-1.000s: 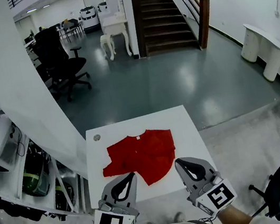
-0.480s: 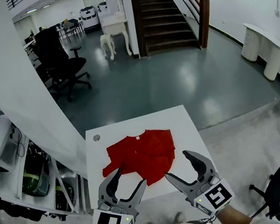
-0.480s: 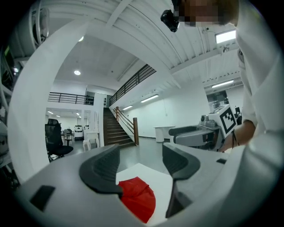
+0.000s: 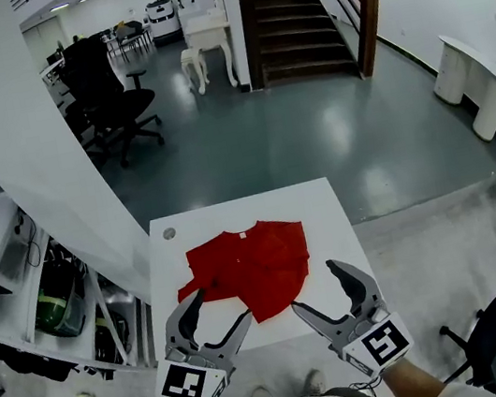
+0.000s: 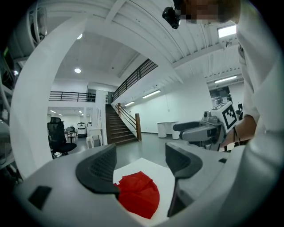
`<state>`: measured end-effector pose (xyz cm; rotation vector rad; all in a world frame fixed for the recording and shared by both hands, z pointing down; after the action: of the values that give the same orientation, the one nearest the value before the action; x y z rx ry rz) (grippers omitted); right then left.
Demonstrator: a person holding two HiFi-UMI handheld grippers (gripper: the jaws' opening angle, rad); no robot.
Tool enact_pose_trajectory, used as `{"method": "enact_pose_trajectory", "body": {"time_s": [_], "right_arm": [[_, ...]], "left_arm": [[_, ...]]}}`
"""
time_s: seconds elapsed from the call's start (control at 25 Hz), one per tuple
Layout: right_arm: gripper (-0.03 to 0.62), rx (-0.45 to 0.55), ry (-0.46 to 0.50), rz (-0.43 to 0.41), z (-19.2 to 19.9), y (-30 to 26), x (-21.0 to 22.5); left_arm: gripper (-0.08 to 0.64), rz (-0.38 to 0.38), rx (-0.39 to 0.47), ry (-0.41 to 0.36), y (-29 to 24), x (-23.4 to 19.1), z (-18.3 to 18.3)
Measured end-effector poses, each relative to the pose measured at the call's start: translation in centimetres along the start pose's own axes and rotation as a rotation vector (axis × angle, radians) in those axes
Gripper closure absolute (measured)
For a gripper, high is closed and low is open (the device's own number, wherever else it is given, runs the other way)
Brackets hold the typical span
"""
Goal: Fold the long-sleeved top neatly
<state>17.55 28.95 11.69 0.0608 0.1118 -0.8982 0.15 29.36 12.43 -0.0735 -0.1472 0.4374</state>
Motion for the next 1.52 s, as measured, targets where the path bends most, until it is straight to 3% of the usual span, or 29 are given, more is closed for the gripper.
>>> {"method": "enact_pose_trajectory", "body": {"time_s": [0.44, 0.72, 1.08, 1.52], "right_arm": [[0.219, -0.006, 0.004, -0.08, 2.7, -0.5, 2.0], [0.222, -0.044, -0.012, -0.096, 5.7, -2.3, 2.6], [0.253, -0.12, -0.049, -0.058, 9.6, -6.3, 3.3], [0.293, -0.217, -0.086, -0.086, 15.4, -10.5, 3.2]], "left_arm": [[0.213, -0.073, -0.06, -0.016, -1.3, 0.4, 2.8], [0.215, -0.098, -0.116, -0.004, -2.3, -1.1, 6.5], [0.224, -0.065, -0.18, -0.002, -5.3, -4.9, 11.6], [0.247, -0.023, -0.263, -0.011, -9.0, -6.8, 17.0]]}}
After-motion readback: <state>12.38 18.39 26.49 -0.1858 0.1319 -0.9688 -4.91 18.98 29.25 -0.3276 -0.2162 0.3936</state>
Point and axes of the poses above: the fingertips, and each gripper's own axes: y backward along the fingers, x to its right, z out of its underside, the point moved 3 cm from there along y, backward along the fingers, and after that the axes turned 10 degrees about -z, right-handed, at the moved point
